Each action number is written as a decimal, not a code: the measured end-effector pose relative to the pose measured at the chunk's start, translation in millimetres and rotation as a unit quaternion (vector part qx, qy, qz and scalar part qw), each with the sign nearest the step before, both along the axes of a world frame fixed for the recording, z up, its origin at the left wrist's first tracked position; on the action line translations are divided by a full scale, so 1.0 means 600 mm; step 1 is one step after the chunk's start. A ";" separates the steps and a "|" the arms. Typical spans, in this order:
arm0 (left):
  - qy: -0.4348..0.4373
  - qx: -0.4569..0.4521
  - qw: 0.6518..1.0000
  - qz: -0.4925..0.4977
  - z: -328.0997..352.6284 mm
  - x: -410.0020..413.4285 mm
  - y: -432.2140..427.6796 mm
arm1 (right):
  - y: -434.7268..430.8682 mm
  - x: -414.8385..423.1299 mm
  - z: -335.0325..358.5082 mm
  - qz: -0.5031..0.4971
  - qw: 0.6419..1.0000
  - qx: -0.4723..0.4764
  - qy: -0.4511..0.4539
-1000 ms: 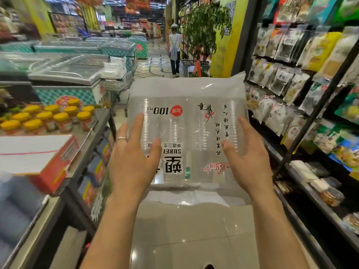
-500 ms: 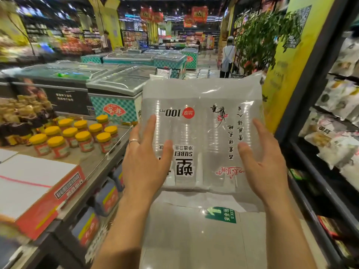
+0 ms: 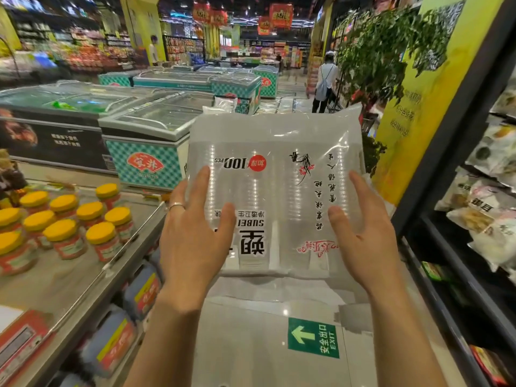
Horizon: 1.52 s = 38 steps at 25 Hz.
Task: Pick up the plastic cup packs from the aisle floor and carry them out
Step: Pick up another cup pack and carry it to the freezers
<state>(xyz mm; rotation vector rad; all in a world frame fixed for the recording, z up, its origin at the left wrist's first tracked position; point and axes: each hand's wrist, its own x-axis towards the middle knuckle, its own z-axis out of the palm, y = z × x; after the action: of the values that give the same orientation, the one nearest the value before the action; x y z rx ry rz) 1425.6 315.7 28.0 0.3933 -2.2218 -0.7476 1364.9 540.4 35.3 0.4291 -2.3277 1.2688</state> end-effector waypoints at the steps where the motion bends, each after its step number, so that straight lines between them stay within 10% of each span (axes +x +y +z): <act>1: 0.001 0.000 1.000 -0.001 -0.001 -0.038 -0.020 | -0.019 -0.039 -0.003 -0.001 1.000 0.002 0.002; 38: -0.004 -0.002 0.998 0.068 0.020 -1.271 -0.446 | -0.465 -1.304 0.016 0.044 0.999 -0.010 -0.016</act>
<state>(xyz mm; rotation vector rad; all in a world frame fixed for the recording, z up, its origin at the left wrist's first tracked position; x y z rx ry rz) 663.0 48.3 40.1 0.5412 -2.1787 -0.6691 582.3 261.7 44.9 0.5118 -2.3437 1.3490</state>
